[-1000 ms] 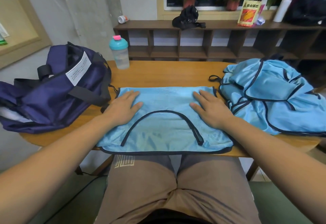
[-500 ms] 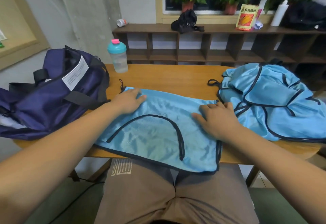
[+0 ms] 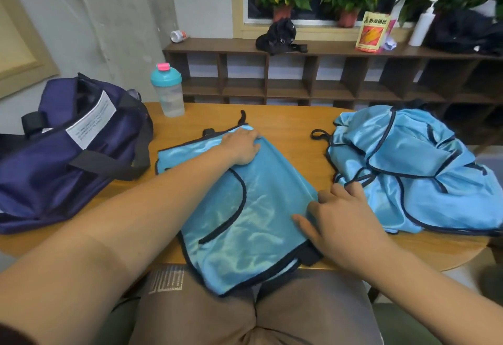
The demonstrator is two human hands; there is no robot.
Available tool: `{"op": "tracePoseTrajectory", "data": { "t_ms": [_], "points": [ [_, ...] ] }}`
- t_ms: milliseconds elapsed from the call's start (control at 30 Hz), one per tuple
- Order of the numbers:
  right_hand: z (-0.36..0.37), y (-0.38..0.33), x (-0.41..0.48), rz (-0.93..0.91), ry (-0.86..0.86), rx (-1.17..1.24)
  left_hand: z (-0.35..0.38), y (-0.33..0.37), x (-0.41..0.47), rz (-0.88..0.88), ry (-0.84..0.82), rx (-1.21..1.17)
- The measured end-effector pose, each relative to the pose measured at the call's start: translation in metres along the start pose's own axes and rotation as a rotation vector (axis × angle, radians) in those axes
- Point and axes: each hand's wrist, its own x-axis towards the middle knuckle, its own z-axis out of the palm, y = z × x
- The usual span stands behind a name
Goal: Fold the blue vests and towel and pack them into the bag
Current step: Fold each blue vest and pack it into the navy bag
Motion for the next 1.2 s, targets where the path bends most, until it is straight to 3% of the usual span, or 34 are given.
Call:
{"op": "tracePoseTrajectory", "data": {
  "t_ms": [433,567,733,1200],
  "points": [
    [-0.022,-0.03,-0.014,-0.026,-0.156,0.186,0.016,0.091,0.028,0.208,0.005,0.021],
    [-0.025,-0.02,-0.019,-0.015,-0.156,0.342,0.004,0.08,0.005,0.242,0.02,-0.056],
    [-0.027,-0.006,-0.026,-0.161,-0.135,0.509,-0.016,0.046,-0.041,0.263,0.061,-0.107],
    [-0.016,0.003,-0.04,-0.318,-0.132,0.535,-0.038,-0.015,-0.229,0.463,0.001,-0.2]
  ]
}}
